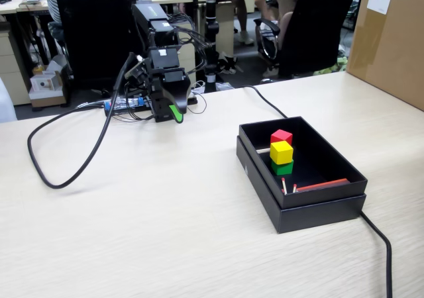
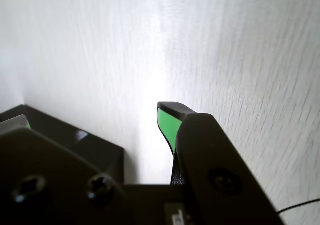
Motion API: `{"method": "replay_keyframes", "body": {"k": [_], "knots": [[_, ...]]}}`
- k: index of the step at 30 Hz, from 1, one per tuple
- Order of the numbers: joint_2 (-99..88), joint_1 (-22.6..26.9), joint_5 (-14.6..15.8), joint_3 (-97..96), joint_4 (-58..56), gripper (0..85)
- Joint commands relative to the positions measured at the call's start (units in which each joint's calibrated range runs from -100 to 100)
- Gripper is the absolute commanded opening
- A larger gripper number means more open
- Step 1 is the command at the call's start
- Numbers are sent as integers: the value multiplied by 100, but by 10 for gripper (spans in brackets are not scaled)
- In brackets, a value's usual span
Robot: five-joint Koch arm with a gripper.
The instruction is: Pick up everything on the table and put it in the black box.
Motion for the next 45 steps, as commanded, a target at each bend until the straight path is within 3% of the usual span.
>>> {"method": "replay_keyframes", "body": {"k": [1,7,16,45], "knots": [[-196,-24,-5,-181,399,521],[-207,-78,-317,-1849,2093,521],[-207,-44,-415,-3518,3846,519],[-207,-78,-435,-3635,3708,503]]}}
